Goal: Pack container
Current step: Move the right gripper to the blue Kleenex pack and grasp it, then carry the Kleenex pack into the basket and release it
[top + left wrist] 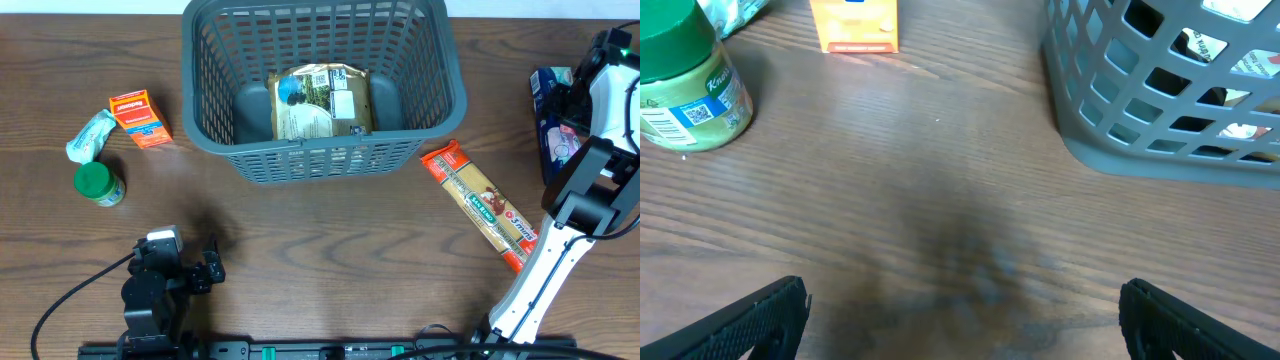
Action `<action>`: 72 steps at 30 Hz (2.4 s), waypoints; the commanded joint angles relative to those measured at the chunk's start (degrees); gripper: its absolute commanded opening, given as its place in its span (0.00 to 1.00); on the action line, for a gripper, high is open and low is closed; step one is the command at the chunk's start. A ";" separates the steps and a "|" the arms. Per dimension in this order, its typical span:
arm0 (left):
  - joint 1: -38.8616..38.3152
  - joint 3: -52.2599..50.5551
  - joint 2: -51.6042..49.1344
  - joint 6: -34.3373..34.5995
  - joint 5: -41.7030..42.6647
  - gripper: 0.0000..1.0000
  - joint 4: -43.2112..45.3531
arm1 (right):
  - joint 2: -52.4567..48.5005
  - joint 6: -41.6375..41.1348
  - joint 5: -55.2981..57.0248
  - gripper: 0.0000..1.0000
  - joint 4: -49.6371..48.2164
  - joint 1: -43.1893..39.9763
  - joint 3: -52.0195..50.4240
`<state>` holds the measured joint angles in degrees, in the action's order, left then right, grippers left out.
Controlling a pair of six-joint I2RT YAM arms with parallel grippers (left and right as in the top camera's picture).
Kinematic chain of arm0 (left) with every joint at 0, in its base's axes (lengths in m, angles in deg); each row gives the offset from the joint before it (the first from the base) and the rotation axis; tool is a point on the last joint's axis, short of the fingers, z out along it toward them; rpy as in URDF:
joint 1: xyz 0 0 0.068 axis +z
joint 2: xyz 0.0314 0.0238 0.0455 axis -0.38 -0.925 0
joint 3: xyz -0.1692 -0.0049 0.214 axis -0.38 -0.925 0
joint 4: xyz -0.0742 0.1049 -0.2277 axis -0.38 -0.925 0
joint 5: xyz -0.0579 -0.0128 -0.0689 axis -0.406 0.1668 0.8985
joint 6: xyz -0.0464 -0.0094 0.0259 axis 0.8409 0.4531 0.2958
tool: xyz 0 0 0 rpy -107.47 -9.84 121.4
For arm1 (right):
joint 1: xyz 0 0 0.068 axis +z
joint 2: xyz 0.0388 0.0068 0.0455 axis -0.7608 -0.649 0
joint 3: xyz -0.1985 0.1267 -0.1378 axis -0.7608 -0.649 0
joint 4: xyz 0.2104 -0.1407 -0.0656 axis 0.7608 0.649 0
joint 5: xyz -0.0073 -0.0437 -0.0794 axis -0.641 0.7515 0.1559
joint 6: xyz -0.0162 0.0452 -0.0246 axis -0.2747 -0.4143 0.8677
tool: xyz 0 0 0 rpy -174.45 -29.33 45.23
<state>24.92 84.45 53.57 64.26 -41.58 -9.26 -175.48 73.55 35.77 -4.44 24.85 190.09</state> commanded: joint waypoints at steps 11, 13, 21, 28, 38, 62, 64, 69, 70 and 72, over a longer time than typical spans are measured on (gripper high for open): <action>0.39 -0.57 0.37 -0.74 0.39 0.99 0.22 | -0.02 0.31 -11.26 0.32 0.61 -0.20 1.42; 0.39 -0.57 0.37 -0.74 0.39 0.99 0.22 | 0.98 0.28 -12.94 0.32 0.66 -0.20 2.43; 0.39 -0.57 0.37 -0.74 0.39 0.99 0.22 | 9.46 -2.43 -26.73 0.29 0.26 -0.04 7.61; 0.39 -0.57 0.37 -0.74 0.39 0.99 0.22 | 23.21 -3.13 -29.99 0.29 -1.27 2.05 8.79; 0.39 -0.57 0.37 -0.74 0.39 0.99 0.22 | 42.56 11.30 -29.94 0.29 -2.93 14.32 8.81; 0.39 -0.57 0.37 -0.74 0.39 0.99 0.22 | 32.30 39.74 -34.47 0.36 -8.28 49.72 8.81; 0.39 -0.57 0.37 -0.74 0.39 0.98 0.22 | 30.51 39.80 -34.12 0.38 -8.59 50.51 8.81; 0.39 -0.57 0.37 -0.74 0.39 0.98 0.22 | 27.69 40.26 -32.48 0.41 -6.62 50.82 8.81; 0.39 -0.57 0.37 -0.74 0.39 0.98 0.22 | 27.61 40.50 -32.44 0.41 -6.19 50.82 8.81; 0.39 -0.57 0.37 -0.74 0.39 0.98 0.22 | 27.58 40.65 -32.00 0.50 -5.46 50.84 8.81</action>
<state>24.92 84.45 53.57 64.28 -41.60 -9.26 -148.66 112.69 3.53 -9.70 75.32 198.16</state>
